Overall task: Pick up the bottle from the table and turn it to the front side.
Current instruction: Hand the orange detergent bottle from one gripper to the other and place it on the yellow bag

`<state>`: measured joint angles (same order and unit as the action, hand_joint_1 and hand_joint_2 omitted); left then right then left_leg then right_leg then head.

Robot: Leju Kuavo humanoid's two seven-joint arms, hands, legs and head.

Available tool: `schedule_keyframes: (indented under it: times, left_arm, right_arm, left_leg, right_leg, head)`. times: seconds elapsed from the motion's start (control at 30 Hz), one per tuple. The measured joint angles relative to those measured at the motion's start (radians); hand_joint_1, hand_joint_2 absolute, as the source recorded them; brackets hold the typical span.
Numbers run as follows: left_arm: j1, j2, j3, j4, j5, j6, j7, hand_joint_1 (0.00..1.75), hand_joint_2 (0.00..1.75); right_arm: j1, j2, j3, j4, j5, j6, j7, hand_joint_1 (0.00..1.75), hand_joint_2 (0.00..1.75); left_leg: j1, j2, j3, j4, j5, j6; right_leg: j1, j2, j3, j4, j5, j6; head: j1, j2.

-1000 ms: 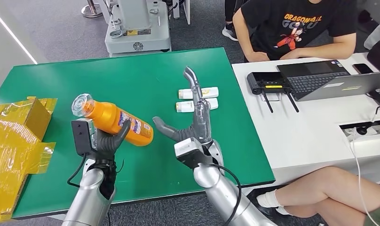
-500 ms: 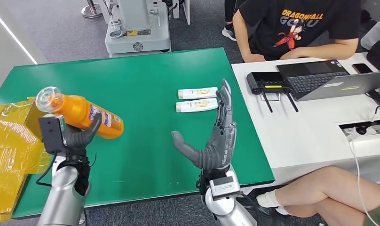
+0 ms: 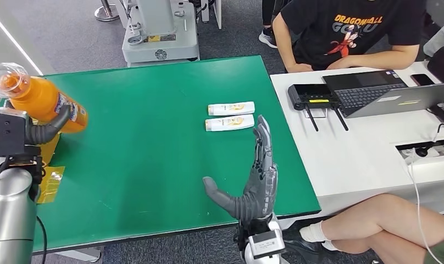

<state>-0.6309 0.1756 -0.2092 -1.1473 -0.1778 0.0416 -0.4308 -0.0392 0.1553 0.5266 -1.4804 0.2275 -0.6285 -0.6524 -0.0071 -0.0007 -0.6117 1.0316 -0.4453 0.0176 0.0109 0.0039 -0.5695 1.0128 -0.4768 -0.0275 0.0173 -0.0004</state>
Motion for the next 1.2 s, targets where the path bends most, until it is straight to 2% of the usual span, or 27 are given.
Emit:
schedule_keyframes:
  times: [0.13, 0.33, 0.47, 0.63, 0.83, 1.07, 1.2]
  left_arm:
    - [-0.067, 0.081, 0.0, 0.061, -0.065, -0.039, -0.021, 1.75, 1.75]
    - [-0.148, 0.171, -0.01, 0.144, -0.195, -0.049, -0.022, 1.75, 1.75]
    - [-0.166, 0.25, -0.045, 0.168, -0.304, -0.062, -0.018, 1.75, 1.75]
    - [-0.166, 0.369, -0.091, 0.172, -0.38, -0.126, -0.018, 1.75, 1.75]
    - [-0.131, 0.469, -0.133, 0.172, -0.475, -0.112, -0.007, 1.75, 1.75]
    - [-0.017, 0.539, -0.15, 0.153, -0.598, -0.011, -0.015, 1.75, 1.75]
    - [0.05, 0.557, -0.155, 0.138, -0.66, 0.032, -0.03, 1.75, 1.75]
  right_arm:
    - [0.019, -0.001, -0.007, -0.017, 0.001, 0.013, 0.007, 0.0, 1.75]
    - [0.035, -0.001, -0.02, -0.036, 0.017, 0.029, 0.014, 0.0, 1.75]
    - [0.05, -0.002, -0.025, -0.044, 0.018, 0.035, 0.014, 0.0, 1.75]
    - [0.074, -0.003, -0.03, -0.045, 0.023, 0.049, 0.009, 0.0, 1.75]
    - [0.09, -0.003, -0.034, -0.05, 0.036, 0.069, 0.012, 0.0, 1.75]
    - [0.09, -0.002, -0.039, -0.05, 0.051, 0.098, 0.015, 0.0, 1.75]
    - [0.09, -0.001, -0.042, -0.05, 0.045, 0.102, 0.019, 0.0, 1.75]
  left_leg:
    - [0.0, 0.0, 0.0, 0.0, 0.0, 0.0]
    - [0.001, 0.001, 0.0, 0.0, 0.0, -0.001]
    - [0.001, 0.004, 0.0, 0.0, 0.0, -0.001]
    - [0.001, 0.005, 0.0, -0.001, 0.0, -0.001]
    - [0.001, 0.005, 0.0, -0.001, 0.0, -0.001]
    - [0.001, 0.005, -0.001, -0.001, 0.0, -0.001]
    - [0.001, 0.004, -0.001, -0.001, 0.0, -0.001]
  right_leg:
    - [0.0, 0.0, -0.001, 0.0, 0.0, 0.0]
    - [0.0, 0.001, -0.001, 0.0, 0.001, -0.001]
    - [0.0, 0.004, -0.001, 0.001, 0.001, -0.001]
    - [0.001, 0.005, -0.002, 0.001, 0.001, -0.001]
    - [0.001, 0.005, -0.002, 0.001, 0.0, -0.002]
    - [0.001, 0.005, -0.002, 0.0, 0.0, -0.002]
    - [0.001, 0.005, -0.002, 0.0, 0.0, -0.002]
  head:
    - [0.0, 0.0]
    - [0.0, 0.0]
    - [0.0, 0.0]
    - [0.0, 0.0]
    - [0.0, 0.0]
    - [0.0, 0.0]
    - [0.0, 0.0]
